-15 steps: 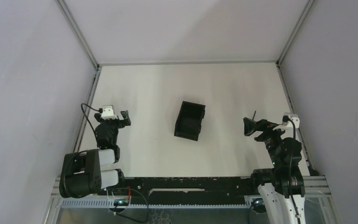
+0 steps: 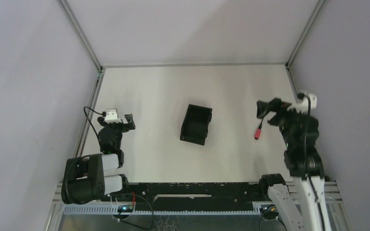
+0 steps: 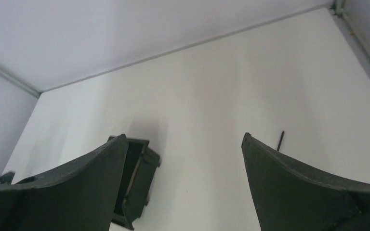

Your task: Put the screwdriver in the bin

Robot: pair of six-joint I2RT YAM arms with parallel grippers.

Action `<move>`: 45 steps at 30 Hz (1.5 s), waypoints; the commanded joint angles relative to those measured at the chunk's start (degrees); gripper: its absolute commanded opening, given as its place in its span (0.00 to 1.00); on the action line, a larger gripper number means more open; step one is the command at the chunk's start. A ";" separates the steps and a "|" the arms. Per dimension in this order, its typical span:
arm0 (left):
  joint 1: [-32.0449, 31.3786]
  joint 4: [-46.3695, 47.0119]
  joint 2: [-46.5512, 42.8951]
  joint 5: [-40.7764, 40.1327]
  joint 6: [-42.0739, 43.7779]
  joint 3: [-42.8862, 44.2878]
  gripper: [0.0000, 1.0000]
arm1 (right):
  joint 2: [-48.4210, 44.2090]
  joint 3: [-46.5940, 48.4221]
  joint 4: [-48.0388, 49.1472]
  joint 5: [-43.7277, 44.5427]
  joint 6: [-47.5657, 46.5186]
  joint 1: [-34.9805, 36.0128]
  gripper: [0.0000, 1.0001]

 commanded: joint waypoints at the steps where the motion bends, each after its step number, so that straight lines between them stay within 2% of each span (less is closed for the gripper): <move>1: -0.36 2.45 -0.02 0.01 -0.28 2.69 1.00 | 21.06 17.68 -12.12 6.72 -3.07 -0.34 0.97; 4: -0.34 2.47 -0.03 0.06 -0.28 2.67 1.00 | 37.06 32.00 -26.92 5.10 -1.64 -3.69 1.00; 7: -0.36 2.46 -0.09 0.01 -0.30 2.63 1.00 | 49.53 37.95 -36.76 -2.12 -2.26 -8.88 1.00; 10: -0.35 2.48 -0.04 0.01 -0.30 2.58 1.00 | 58.43 38.01 -38.46 -6.02 -4.58 -10.00 0.99; 15: -0.35 2.48 0.00 0.05 -0.29 2.70 1.00 | 69.98 36.03 -36.46 -3.64 -5.00 -10.04 0.88; 22: -0.36 2.48 -0.02 0.06 -0.28 2.64 1.00 | 80.05 32.25 -28.22 1.24 -4.19 -10.08 0.76; 25: -0.37 2.48 -0.05 0.09 -0.30 2.67 1.00 | 83.39 30.85 -25.63 4.21 -4.43 -10.10 0.71; 30: -0.36 2.46 0.00 0.06 -0.29 2.63 1.00 | 85.72 28.87 -22.67 3.79 -5.37 -10.01 0.52; 33: -0.32 2.48 -0.04 0.06 -0.27 2.64 1.00 | 86.05 28.33 -22.11 3.93 -6.41 -10.01 0.31; 34: -0.36 2.48 -0.03 0.07 -0.25 2.66 1.00 | 85.86 28.33 -22.27 4.02 -6.86 -10.01 0.22; 35: -0.36 2.48 -0.03 0.07 -0.30 2.64 1.00 | 85.30 28.32 -22.66 4.23 -7.27 -10.01 0.08; 36: -0.36 2.43 -0.04 0.06 -0.26 2.59 1.00 | 84.46 28.33 -22.99 4.27 -7.58 -10.01 0.00; 40: -0.36 2.48 0.03 0.06 -0.30 2.59 1.00 | 79.74 29.81 -26.67 4.33 -8.08 -10.01 0.00; 45: -0.35 2.48 -0.03 0.06 -0.30 2.63 1.00 | 75.06 35.15 -39.32 3.30 -6.22 -9.94 0.00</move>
